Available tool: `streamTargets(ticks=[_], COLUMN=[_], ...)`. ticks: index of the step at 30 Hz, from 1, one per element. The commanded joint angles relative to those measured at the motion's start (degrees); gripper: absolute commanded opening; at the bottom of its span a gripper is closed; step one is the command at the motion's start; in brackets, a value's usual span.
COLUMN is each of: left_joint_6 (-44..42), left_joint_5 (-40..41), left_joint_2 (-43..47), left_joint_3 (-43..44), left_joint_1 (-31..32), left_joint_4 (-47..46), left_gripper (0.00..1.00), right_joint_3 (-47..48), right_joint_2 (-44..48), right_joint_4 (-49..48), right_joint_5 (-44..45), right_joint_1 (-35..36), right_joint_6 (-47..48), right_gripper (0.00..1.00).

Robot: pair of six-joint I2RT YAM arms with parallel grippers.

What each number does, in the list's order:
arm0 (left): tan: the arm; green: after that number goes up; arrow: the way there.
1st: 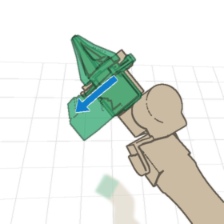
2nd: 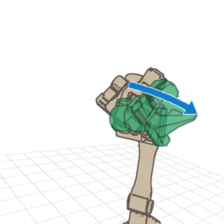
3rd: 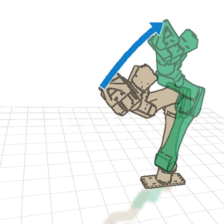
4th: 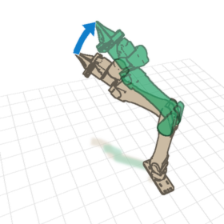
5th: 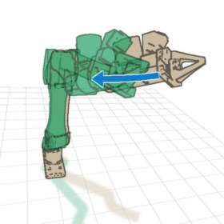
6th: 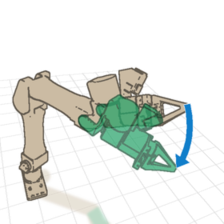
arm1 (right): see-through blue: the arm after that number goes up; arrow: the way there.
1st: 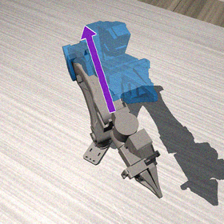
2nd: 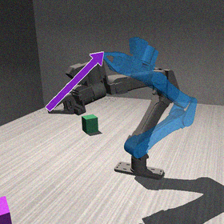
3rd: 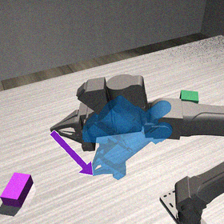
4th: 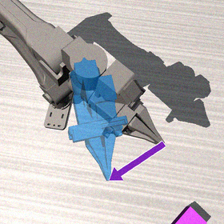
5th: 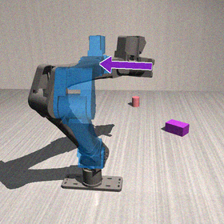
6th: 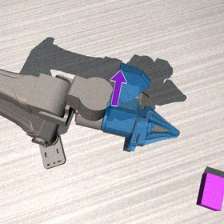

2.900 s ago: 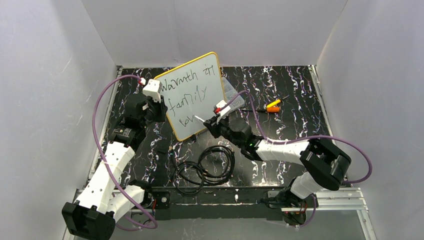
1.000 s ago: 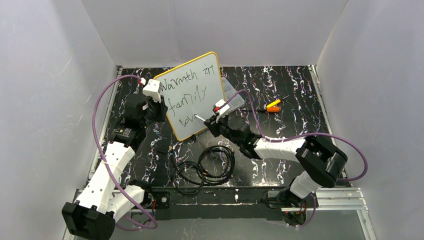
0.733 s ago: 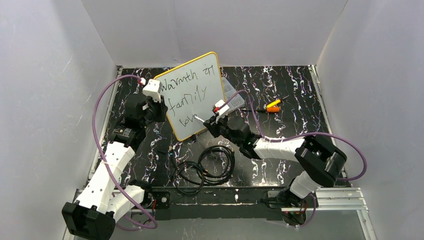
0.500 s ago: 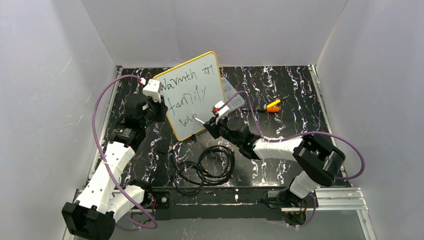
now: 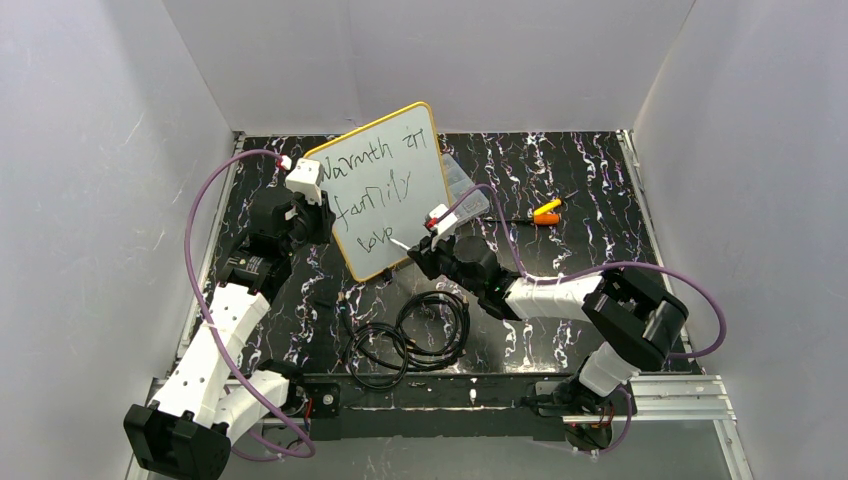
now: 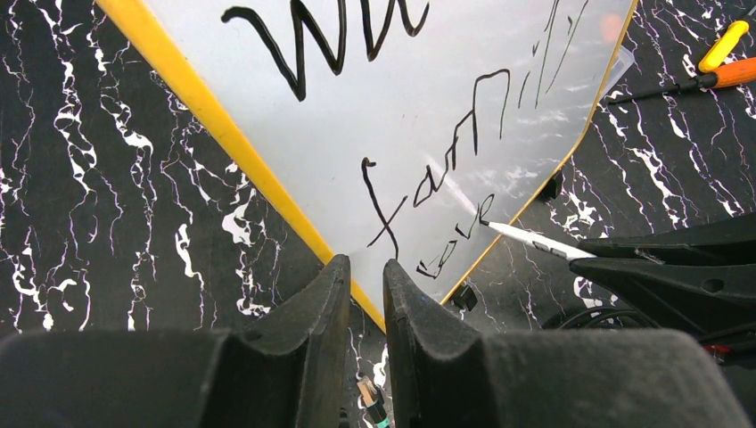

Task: Write a sentence on the whiteboard

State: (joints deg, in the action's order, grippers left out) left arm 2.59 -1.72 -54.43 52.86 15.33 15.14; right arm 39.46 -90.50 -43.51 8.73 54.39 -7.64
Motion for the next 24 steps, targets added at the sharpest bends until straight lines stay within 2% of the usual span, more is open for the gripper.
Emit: streamTargets(ticks=[1,14,24], left_joint_6=[0.05,0.13,0.23], left_joint_5=[-0.39,-0.44,-0.49], left_joint_2=[1.26,1.25,1.32], left_joint_3=[-0.57,-0.57,-0.65], left_joint_1=[-0.12,-0.04,-0.04], left_joint_4=[-0.47,-0.55,-0.67], left_gripper=[0.2,0.2,0.2], right_joint_3=[-0.79,-2.14,-2.45], right_joint_2=[-0.09,3.58,4.57], right_joint_4=[-1.48,-2.03,-2.16], right_joint_5=[3.04,9.47,9.94], right_joint_1=[-0.09,-0.14,-0.12], right_joint_6=[-0.11,1.31,1.33], right_gripper=[0.01,0.01,0.01])
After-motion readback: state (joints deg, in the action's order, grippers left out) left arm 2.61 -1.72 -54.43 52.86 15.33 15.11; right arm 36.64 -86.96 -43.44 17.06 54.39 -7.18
